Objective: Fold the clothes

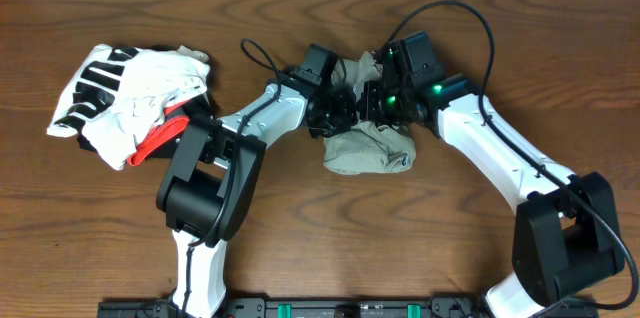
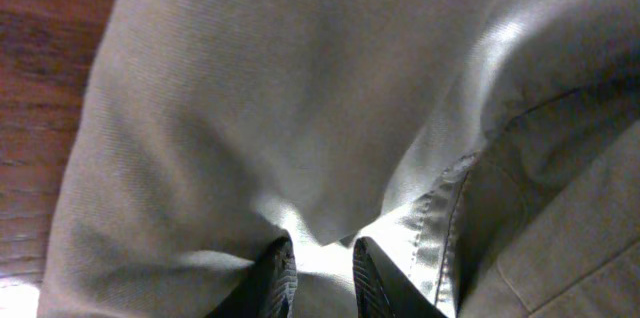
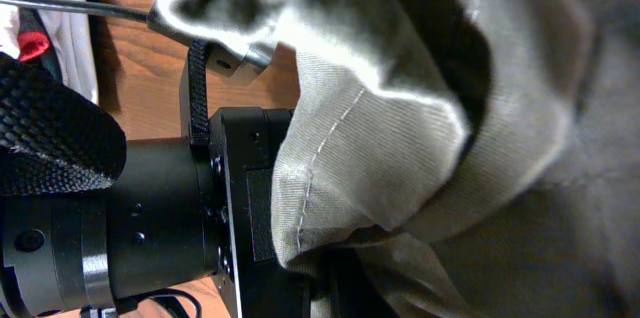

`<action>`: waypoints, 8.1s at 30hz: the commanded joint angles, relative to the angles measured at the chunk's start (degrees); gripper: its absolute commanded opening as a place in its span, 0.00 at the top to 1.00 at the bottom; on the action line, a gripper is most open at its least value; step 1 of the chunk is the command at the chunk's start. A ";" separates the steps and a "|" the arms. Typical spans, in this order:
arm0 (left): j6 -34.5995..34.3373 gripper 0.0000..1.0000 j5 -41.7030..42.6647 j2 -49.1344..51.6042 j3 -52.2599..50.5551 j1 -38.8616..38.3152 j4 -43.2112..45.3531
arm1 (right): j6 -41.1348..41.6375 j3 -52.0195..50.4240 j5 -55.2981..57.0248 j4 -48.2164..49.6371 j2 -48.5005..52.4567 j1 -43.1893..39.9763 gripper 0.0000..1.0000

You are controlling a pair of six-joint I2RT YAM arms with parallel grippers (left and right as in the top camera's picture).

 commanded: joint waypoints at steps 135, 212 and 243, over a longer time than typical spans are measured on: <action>25.53 0.47 -32.20 -11.04 5.35 -27.67 -5.73 | -18.67 -0.98 -7.54 -20.52 0.28 -41.48 0.53; 21.70 0.43 -47.58 -6.40 5.84 -26.05 -24.74 | -8.66 0.61 4.00 -17.73 -2.58 -28.83 0.61; 24.68 0.43 -63.52 -0.52 5.62 -27.61 -24.92 | -9.70 0.61 3.56 -17.99 -2.67 -29.81 0.61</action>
